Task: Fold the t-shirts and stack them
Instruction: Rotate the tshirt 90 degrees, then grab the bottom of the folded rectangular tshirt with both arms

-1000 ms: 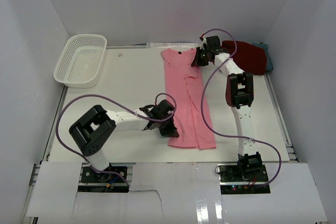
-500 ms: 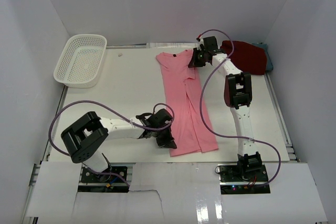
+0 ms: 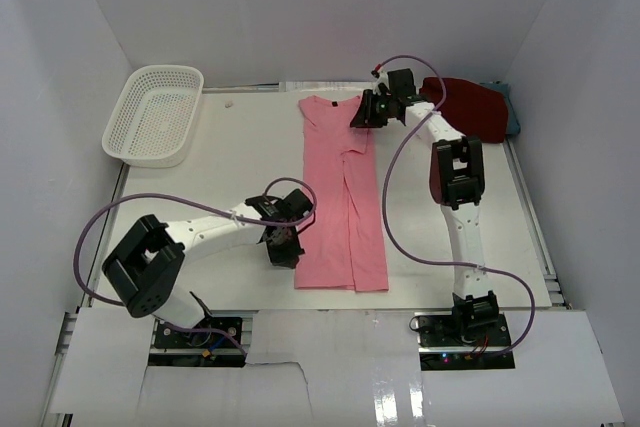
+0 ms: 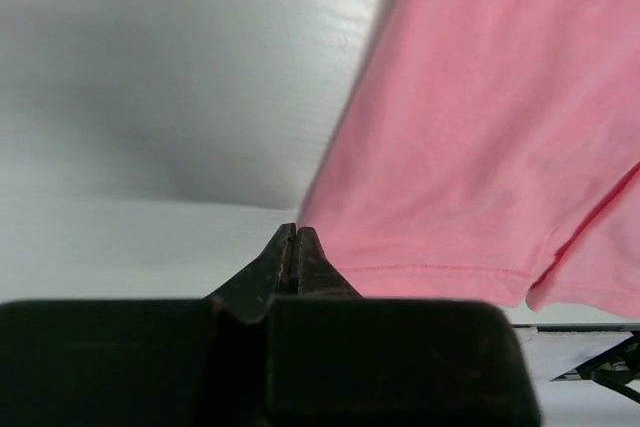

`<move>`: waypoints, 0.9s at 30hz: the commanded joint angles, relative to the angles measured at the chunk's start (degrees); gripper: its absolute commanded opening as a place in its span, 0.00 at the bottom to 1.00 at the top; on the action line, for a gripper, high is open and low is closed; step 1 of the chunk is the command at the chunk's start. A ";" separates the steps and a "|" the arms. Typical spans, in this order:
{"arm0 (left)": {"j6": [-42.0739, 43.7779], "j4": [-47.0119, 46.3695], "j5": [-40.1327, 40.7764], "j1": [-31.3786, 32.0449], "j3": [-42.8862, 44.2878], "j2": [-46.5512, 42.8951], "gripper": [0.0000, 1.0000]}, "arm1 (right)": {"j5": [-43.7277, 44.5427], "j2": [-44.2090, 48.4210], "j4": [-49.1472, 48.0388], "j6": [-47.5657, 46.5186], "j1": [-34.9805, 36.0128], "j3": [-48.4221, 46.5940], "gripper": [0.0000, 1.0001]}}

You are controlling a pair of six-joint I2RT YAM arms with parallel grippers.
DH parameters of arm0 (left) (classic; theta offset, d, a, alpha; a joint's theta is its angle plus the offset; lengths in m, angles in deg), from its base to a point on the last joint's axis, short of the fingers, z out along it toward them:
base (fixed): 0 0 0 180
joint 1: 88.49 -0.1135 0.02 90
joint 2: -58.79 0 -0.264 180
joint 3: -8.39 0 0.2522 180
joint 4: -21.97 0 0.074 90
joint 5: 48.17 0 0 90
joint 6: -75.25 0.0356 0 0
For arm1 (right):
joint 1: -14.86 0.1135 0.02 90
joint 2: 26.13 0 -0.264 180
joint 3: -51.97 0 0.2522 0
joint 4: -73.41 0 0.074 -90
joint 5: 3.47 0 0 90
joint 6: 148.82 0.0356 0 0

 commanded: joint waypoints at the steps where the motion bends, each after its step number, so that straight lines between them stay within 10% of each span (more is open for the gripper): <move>1: 5.70 3.26 3.55 -5.25 3.96 -3.64 0.00 | -8.09 8.63 -7.61 2.29 0.37 3.28 0.33; 10: 16.36 1.85 0.57 -16.07 17.85 -1.54 0.04 | -6.61 29.10 -7.09 -1.84 0.55 15.96 0.25; 14: 20.13 -1.74 -5.59 -19.24 20.23 1.46 0.06 | -5.30 38.94 -2.10 -2.72 1.60 35.92 0.29; 17: 20.58 -5.08 -6.65 -19.24 15.94 -0.38 0.13 | -2.40 48.69 -4.17 -2.89 3.79 49.92 0.40; 20: 20.58 -7.72 -6.83 -19.24 11.89 -3.45 0.41 | 0.50 57.49 -4.01 -3.68 6.61 64.88 0.44; 27: 21.02 -9.75 -7.09 -19.33 6.95 -5.93 0.52 | 5.24 73.76 -2.44 -0.09 17.76 83.54 0.45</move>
